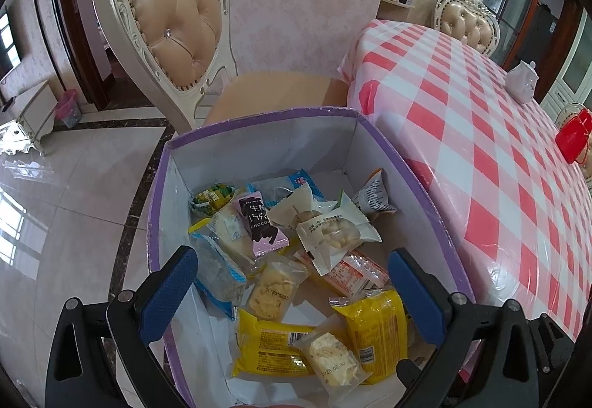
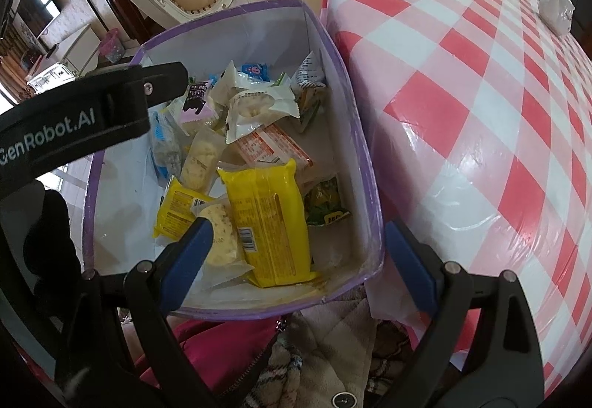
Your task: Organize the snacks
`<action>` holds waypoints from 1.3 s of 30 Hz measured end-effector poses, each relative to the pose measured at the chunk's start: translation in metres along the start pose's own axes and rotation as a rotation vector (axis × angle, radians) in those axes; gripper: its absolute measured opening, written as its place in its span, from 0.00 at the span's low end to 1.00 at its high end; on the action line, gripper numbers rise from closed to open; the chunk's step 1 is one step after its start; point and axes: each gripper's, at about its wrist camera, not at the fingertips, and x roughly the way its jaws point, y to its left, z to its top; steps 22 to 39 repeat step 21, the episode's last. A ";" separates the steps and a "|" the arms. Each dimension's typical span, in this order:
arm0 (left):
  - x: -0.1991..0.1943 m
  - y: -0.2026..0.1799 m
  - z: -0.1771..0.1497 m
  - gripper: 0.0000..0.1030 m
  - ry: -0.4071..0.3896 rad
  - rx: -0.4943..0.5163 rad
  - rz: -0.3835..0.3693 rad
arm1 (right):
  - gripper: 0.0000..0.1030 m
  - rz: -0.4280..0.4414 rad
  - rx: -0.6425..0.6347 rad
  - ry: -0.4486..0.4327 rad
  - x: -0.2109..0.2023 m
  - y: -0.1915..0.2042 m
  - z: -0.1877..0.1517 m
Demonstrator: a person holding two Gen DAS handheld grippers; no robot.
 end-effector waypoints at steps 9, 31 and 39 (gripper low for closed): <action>0.001 -0.001 -0.001 1.00 0.005 -0.002 0.000 | 0.92 0.000 -0.001 0.000 0.000 0.000 0.000; 0.000 0.002 -0.002 1.00 -0.006 -0.026 0.005 | 0.92 0.002 0.000 -0.003 -0.001 0.000 0.000; 0.000 0.002 -0.002 1.00 -0.006 -0.026 0.005 | 0.92 0.002 0.000 -0.003 -0.001 0.000 0.000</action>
